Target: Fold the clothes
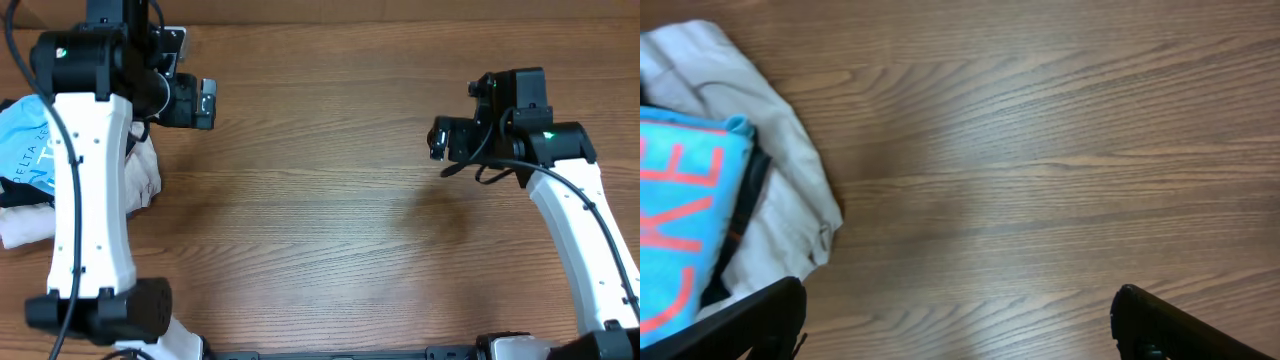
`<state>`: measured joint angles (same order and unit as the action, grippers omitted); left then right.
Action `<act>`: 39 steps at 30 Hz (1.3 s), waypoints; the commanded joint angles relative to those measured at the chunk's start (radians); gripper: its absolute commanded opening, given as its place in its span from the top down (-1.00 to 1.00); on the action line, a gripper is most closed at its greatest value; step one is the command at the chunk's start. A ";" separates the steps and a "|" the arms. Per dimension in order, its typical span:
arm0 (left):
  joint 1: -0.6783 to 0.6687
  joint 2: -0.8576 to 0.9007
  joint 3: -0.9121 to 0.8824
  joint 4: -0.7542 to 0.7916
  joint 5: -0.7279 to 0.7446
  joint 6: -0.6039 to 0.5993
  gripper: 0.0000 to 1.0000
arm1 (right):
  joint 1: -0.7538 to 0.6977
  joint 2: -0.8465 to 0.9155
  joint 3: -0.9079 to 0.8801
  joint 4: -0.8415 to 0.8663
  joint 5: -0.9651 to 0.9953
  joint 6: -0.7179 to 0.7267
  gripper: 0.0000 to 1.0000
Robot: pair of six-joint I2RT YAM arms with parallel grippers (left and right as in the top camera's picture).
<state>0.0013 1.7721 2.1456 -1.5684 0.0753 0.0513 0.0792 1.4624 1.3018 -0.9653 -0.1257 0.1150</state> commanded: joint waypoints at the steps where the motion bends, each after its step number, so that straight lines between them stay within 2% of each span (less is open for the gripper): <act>1: -0.002 -0.139 -0.030 0.001 -0.031 -0.011 -1.00 | -0.005 -0.087 0.016 -0.024 -0.014 -0.010 -1.00; 8: -0.002 -0.417 -0.280 0.116 -0.032 0.008 -1.00 | -0.004 -0.283 0.012 -0.050 0.031 -0.010 -1.00; 14: -0.002 -0.769 -0.644 0.306 -0.039 0.032 -1.00 | -0.002 -0.502 -0.061 -0.016 0.198 -0.010 -1.00; 18: -0.002 -1.007 -0.863 0.367 -0.048 0.027 -1.00 | -0.002 -0.645 -0.152 0.001 0.216 -0.005 -1.00; 19: -0.002 -1.059 -0.911 0.368 -0.075 -0.011 -1.00 | -0.002 -0.680 -0.179 -0.003 0.216 0.002 -1.00; 20: -0.002 -1.121 -0.976 0.364 -0.148 -0.097 -1.00 | -0.002 -0.726 -0.217 -0.013 0.220 0.026 -1.00; 22: -0.002 -1.183 -1.048 0.369 -0.213 -0.162 -1.00 | -0.002 -0.762 -0.248 -0.027 0.222 0.047 -1.00; 28: -0.002 -1.247 -1.222 0.524 -0.213 -0.172 -1.00 | -0.002 -0.789 -0.271 -0.108 0.222 0.129 -1.00; 39: -0.002 -1.217 -1.269 0.428 -0.213 -0.171 -1.00 | -0.002 -0.783 -0.271 -0.108 0.222 0.129 -1.00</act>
<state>0.0013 0.5499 0.8822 -1.1233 -0.1204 -0.1028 0.0792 0.6788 1.0332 -1.0756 0.0860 0.2348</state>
